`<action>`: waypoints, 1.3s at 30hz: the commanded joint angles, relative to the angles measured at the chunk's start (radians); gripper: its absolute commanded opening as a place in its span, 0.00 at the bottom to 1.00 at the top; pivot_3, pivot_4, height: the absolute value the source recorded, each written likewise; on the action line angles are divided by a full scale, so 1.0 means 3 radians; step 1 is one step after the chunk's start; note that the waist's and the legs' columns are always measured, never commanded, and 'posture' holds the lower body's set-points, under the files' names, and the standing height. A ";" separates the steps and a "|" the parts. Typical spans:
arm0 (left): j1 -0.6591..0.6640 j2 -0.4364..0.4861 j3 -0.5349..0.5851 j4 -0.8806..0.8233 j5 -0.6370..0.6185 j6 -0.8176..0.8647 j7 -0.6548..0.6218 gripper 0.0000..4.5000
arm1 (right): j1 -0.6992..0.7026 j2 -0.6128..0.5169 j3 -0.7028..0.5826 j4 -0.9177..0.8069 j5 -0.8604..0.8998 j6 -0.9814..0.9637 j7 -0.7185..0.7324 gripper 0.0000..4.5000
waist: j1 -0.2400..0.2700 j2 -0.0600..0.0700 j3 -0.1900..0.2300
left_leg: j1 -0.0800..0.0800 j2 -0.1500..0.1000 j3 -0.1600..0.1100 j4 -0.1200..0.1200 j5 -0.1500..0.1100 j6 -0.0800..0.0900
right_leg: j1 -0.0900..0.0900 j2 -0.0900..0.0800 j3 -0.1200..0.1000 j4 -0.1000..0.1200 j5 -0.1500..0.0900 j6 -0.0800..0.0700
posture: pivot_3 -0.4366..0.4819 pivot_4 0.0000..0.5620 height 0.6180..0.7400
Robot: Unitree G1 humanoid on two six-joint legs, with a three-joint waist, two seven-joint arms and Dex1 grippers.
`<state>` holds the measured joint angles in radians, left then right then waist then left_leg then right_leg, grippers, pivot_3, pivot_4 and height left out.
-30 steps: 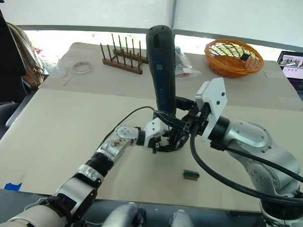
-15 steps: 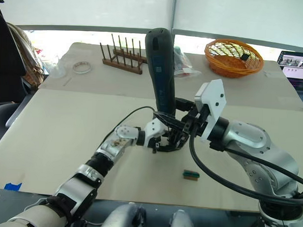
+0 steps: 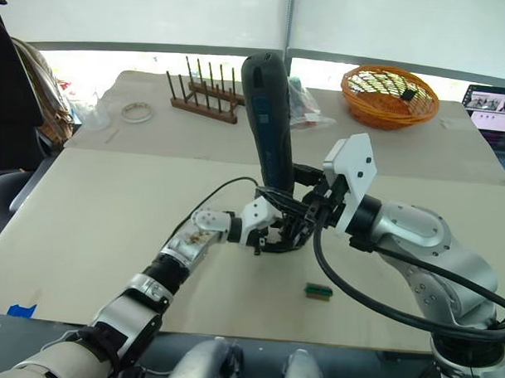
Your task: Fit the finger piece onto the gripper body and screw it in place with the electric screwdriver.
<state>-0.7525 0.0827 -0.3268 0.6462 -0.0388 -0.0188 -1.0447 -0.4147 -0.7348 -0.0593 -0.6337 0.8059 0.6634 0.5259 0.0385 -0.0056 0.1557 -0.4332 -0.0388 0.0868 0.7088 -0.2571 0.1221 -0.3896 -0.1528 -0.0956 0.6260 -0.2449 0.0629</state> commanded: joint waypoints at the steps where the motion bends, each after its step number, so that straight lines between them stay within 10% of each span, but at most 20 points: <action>1: -0.0075 -0.0010 0.0027 -0.0066 -0.0009 -0.0026 -0.0019 0.50 | -0.0020 0.0040 -0.0139 -0.0112 -0.0019 -0.0101 0.0023 0.43 | 0.0000 0.0000 0.0000 | 0.0000 0.0000 0.0000 0.0000 0.0000 0.0000 | 0.0000 0.0000 0.0000 0.0000 0.0000 0.0000 | 0.48 0.27 1.00; 39: -0.0129 -0.0025 0.0053 0.0005 0.0015 -0.0072 -0.0010 0.50 | 0.0520 0.0027 0.0293 0.0606 -0.0559 -0.0022 0.0321 0.43 | 0.0007 -0.0011 -0.0011 | 0.0027 0.0003 -0.0004 0.0000 -0.0001 -0.0001 | 0.0010 0.0000 0.0001 -0.0002 0.0000 0.0000 | 0.48 0.27 1.00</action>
<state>-0.7688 0.0772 -0.3301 0.6785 -0.0187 -0.0189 -1.0393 -0.3320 -0.6950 -0.0501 -0.5580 0.7230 0.5809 0.6179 0.0407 -0.0089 0.1524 -0.4252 -0.0380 0.0856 0.7087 -0.2574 0.1217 -0.3867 -0.1530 -0.0950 0.6256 -0.2449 0.0629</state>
